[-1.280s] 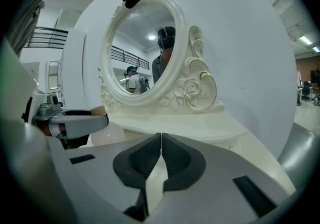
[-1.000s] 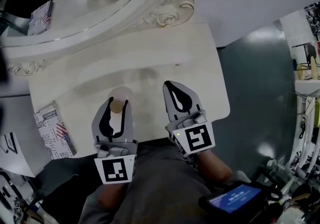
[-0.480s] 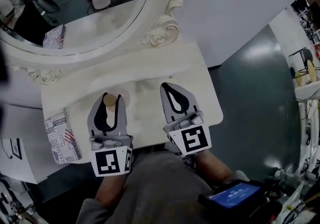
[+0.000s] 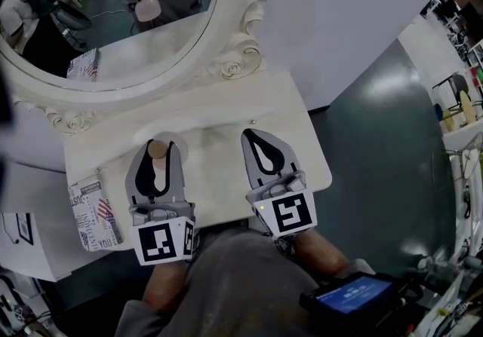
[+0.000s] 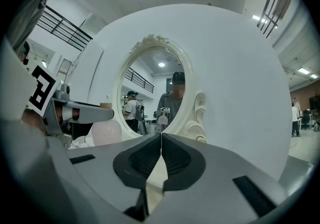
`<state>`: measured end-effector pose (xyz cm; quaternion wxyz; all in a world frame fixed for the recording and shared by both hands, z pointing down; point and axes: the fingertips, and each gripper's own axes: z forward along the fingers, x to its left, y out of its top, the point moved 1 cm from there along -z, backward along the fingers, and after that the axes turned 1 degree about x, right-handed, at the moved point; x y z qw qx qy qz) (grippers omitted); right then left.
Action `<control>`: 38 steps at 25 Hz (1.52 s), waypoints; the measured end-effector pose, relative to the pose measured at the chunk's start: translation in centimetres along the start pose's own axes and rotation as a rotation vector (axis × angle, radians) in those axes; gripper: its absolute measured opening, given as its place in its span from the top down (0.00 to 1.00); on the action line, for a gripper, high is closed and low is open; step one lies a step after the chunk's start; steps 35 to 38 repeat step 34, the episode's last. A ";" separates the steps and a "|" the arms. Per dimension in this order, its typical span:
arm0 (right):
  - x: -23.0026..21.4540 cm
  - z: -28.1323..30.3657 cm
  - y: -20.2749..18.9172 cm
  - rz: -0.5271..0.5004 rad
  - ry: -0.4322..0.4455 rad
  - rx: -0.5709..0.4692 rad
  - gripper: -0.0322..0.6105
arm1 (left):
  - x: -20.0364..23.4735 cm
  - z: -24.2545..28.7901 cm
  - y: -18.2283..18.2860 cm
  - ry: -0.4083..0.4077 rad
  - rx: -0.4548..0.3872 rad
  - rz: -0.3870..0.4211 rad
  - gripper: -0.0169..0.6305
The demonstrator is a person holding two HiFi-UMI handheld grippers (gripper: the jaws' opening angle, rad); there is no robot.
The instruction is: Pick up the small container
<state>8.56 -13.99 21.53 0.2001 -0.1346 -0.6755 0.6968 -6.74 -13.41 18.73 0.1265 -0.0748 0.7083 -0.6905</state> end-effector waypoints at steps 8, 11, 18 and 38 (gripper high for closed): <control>-0.1 -0.1 -0.3 -0.004 -0.016 0.004 0.93 | 0.0 0.0 -0.3 -0.006 0.003 -0.001 0.75; -0.2 -0.3 -0.2 -0.006 -0.021 0.001 0.93 | -0.2 0.0 -0.3 -0.013 0.002 0.000 0.75; -0.1 -0.2 -0.3 -0.002 -0.023 -0.001 0.93 | -0.2 0.1 -0.4 -0.018 0.004 0.000 0.75; 0.4 0.0 -0.2 -0.012 -0.028 0.000 0.93 | 0.2 -0.1 -0.6 -0.025 0.009 -0.001 0.75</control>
